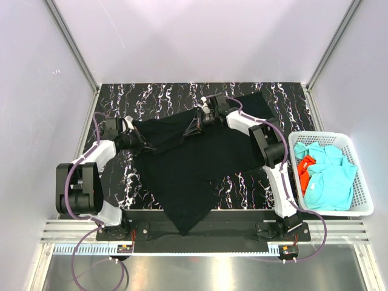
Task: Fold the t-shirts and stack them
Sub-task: Fold the tshirt
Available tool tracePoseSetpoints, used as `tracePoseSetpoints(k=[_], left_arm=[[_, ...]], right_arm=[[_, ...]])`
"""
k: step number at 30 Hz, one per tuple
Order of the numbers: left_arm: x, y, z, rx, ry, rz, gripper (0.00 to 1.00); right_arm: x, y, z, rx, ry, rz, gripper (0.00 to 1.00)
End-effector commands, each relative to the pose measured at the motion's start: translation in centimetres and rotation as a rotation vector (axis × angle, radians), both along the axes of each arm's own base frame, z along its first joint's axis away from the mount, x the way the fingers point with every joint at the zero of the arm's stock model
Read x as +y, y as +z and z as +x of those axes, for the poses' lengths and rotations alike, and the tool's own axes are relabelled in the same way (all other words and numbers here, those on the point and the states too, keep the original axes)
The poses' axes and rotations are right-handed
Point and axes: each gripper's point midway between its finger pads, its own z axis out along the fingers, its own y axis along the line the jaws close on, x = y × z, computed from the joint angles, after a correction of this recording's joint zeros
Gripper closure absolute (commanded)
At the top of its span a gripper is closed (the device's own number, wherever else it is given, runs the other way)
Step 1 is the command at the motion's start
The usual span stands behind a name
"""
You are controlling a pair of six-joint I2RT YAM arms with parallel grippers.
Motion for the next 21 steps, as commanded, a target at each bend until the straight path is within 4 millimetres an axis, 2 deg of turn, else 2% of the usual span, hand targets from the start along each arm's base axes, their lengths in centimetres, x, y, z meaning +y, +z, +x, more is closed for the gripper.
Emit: tracePoseSetpoints(k=[1, 6, 14, 16, 17, 18, 19, 20, 21], left_arm=[[-0.7, 1.3, -0.8, -0.015, -0.008, -0.047, 1.0], [-1.0, 0.7, -1.8, 0.028, -0.008, -0.062, 0.98], [-1.9, -0.8, -3.5, 0.088, -0.022, -0.073, 0.96], [-2.0, -0.9, -3.8, 0.096, -0.026, -0.078, 0.91], [-2.3, -0.7, -4.0, 0.091, -0.037, -0.087, 0.89], [-2.3, -0.8, -4.3, 0.094, -0.04, -0.087, 0.77], [-2.1, -0.6, -4.3, 0.084, -0.036, -0.069, 0.72], [-1.3, -0.4, -4.1, 0.062, -0.037, -0.028, 0.64], [-0.6, 0.2, -4.5, 0.053, -0.027, 0.005, 0.59]], right_arm=[[-0.5, 0.7, -0.7, 0.011, 0.056, 0.01, 0.99], [-1.8, -0.3, -1.4, 0.083, 0.058, -0.019, 0.99], [-1.8, -0.3, -2.0, 0.126, 0.085, 0.004, 0.98], [-1.9, -0.4, -2.1, 0.133, 0.084, -0.002, 0.97], [-2.2, -0.4, -2.4, 0.156, 0.08, -0.02, 0.93], [-2.5, -0.8, -2.5, 0.139, 0.077, -0.053, 0.81], [-2.9, -1.1, -2.7, 0.139, 0.076, -0.089, 0.76], [-3.9, -1.7, -4.0, 0.213, 0.08, -0.163, 0.68], [-4.5, -2.1, -3.7, 0.147, 0.095, -0.22, 0.59]])
